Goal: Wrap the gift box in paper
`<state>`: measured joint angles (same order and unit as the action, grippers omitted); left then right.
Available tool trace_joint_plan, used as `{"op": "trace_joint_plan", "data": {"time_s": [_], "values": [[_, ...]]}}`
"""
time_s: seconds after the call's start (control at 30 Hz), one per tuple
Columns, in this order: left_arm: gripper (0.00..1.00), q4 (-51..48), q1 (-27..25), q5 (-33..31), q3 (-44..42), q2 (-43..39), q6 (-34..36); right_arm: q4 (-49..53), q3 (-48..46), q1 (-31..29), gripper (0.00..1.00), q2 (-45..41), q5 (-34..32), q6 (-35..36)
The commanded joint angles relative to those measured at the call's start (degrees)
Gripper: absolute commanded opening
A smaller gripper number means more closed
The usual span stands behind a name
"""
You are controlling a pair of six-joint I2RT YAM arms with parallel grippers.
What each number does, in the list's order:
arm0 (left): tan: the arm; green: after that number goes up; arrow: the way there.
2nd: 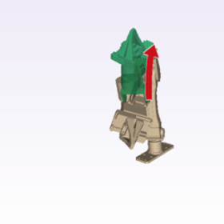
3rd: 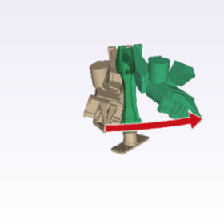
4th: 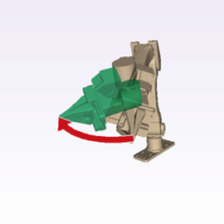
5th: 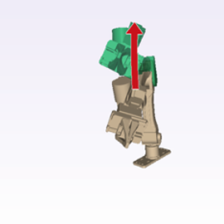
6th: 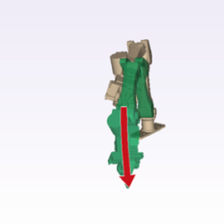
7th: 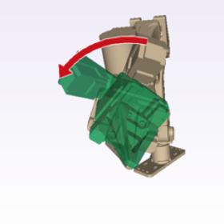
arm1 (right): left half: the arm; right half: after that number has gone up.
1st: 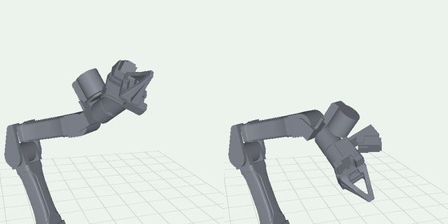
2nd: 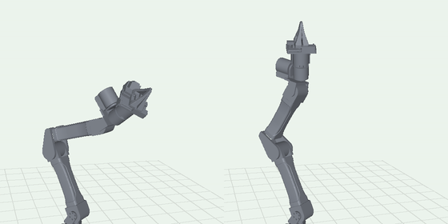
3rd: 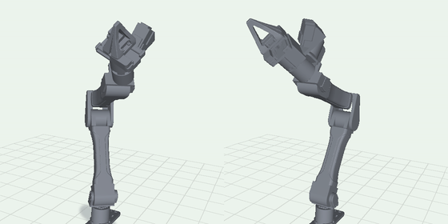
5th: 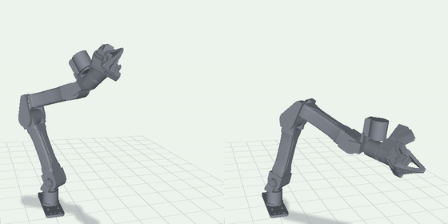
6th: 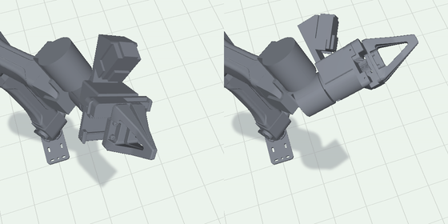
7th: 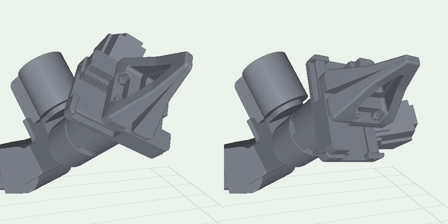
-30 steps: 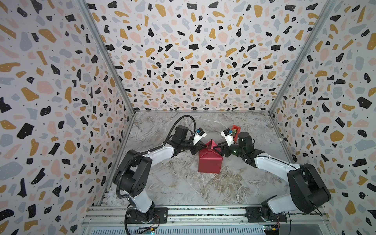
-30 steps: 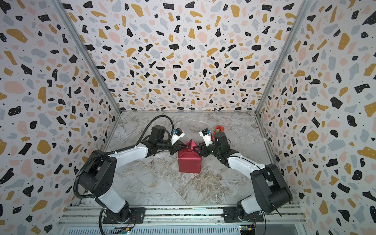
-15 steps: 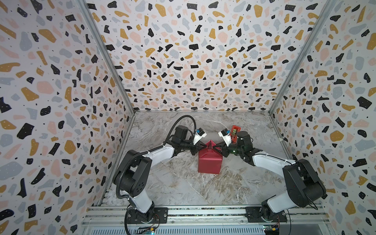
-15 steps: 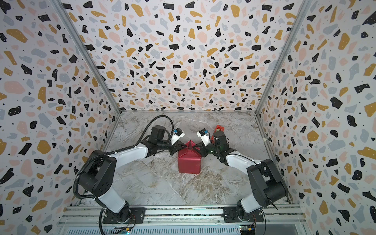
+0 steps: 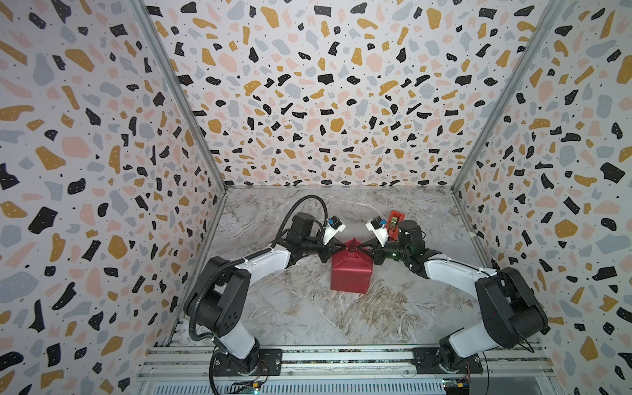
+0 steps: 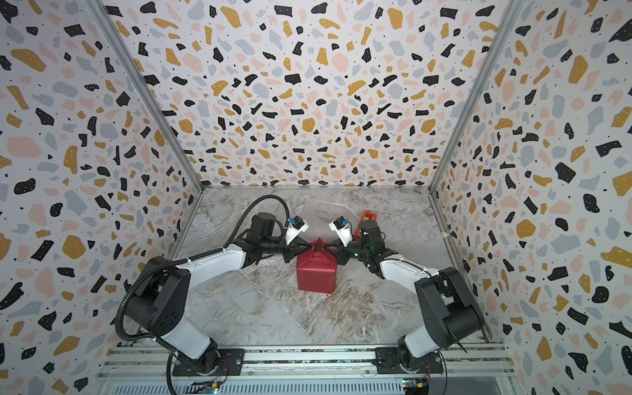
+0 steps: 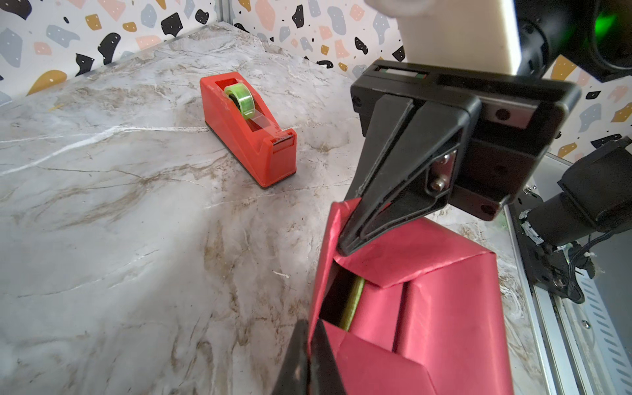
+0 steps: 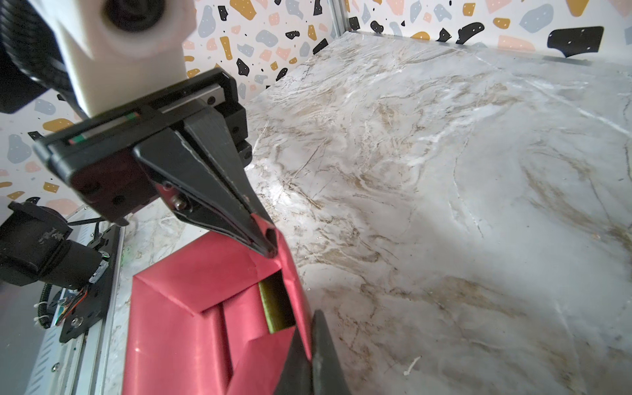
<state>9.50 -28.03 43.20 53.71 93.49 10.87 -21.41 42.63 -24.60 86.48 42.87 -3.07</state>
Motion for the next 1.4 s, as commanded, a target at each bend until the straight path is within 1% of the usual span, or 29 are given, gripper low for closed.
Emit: {"op": "trace_joint_plan", "data": {"time_s": [0.0,0.1,0.2,0.3,0.7,0.73,0.9,1.13,1.23,1.37], "values": [[0.01,2.7,-0.3,0.5,-0.7,-1.3,-0.1,-0.8,1.7,0.1,0.0,-1.1,2.3,1.9],[0.12,2.7,-0.3,1.0,-0.3,-1.0,0.2,-0.8,1.6,0.1,0.0,-1.1,2.7,2.5],[0.2,2.5,-0.3,1.2,0.2,-0.8,0.2,-0.5,1.6,0.1,0.0,-1.1,3.0,3.0],[0.24,2.5,-0.3,1.8,0.9,-0.8,0.2,-0.3,1.6,0.1,0.0,-1.2,3.0,3.2],[0.28,1.4,-0.6,3.5,4.8,0.9,-0.9,-0.1,1.6,0.1,0.0,-1.2,3.3,3.8],[0.27,1.2,-0.7,3.6,5.3,1.1,-0.8,-0.2,1.6,0.1,0.0,-1.2,3.3,3.9],[0.16,-0.4,-0.7,3.9,7.2,2.0,-0.4,-0.1,1.6,0.1,0.0,-1.4,3.0,3.9],[0.08,-1.1,-1.2,4.2,7.5,2.1,0.2,-0.4,1.7,0.1,0.0,-1.4,2.6,3.4],[0.0,-1.4,-1.3,3.8,7.5,2.1,0.3,-0.6,1.7,0.1,0.0,-1.4,2.2,2.8],[0.0,-0.8,-1.6,3.6,7.2,1.9,-0.2,-0.8,1.6,0.1,0.05,-1.8,1.0,2.4]]}}
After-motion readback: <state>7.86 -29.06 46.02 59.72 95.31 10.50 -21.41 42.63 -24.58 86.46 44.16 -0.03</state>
